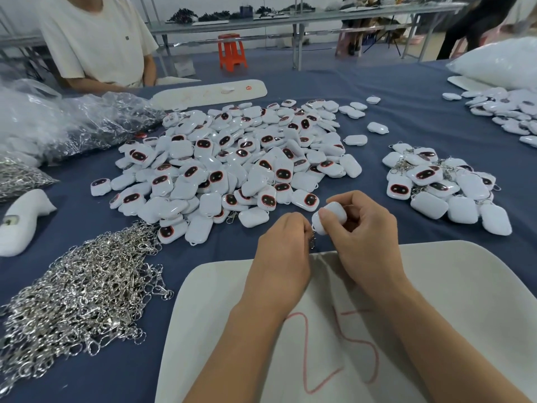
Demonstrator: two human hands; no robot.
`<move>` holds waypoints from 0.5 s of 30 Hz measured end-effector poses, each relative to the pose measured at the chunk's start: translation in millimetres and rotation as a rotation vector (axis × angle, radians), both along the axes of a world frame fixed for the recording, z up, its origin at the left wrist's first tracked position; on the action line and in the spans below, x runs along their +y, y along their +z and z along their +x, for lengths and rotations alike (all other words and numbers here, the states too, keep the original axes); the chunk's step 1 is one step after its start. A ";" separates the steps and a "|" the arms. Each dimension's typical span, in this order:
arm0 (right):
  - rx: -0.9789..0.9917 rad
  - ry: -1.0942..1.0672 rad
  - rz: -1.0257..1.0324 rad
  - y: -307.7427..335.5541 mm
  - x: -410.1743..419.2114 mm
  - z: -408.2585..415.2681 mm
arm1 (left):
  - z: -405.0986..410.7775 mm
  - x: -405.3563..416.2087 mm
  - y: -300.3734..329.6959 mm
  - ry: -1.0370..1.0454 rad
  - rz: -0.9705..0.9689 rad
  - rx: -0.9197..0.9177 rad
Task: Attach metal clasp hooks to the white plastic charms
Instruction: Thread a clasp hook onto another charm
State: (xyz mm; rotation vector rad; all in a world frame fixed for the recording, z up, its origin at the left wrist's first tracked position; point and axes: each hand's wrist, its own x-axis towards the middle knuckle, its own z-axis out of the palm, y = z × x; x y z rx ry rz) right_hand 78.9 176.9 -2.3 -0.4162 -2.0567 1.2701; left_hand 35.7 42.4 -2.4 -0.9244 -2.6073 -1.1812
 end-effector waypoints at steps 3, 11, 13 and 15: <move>0.009 -0.004 0.056 1.7 -3.2 0.7 | 1.4 0.7 0.3 0.025 -0.039 -0.020; -0.021 0.010 0.054 1.3 0.0 -0.1 | 5.1 3.5 0.6 0.067 -0.102 -0.038; -0.034 0.022 0.040 2.2 0.1 0.2 | 5.3 3.6 0.9 0.062 -0.117 -0.039; -0.048 0.034 0.015 3.2 0.1 0.6 | 5.7 3.6 1.0 0.058 -0.119 -0.036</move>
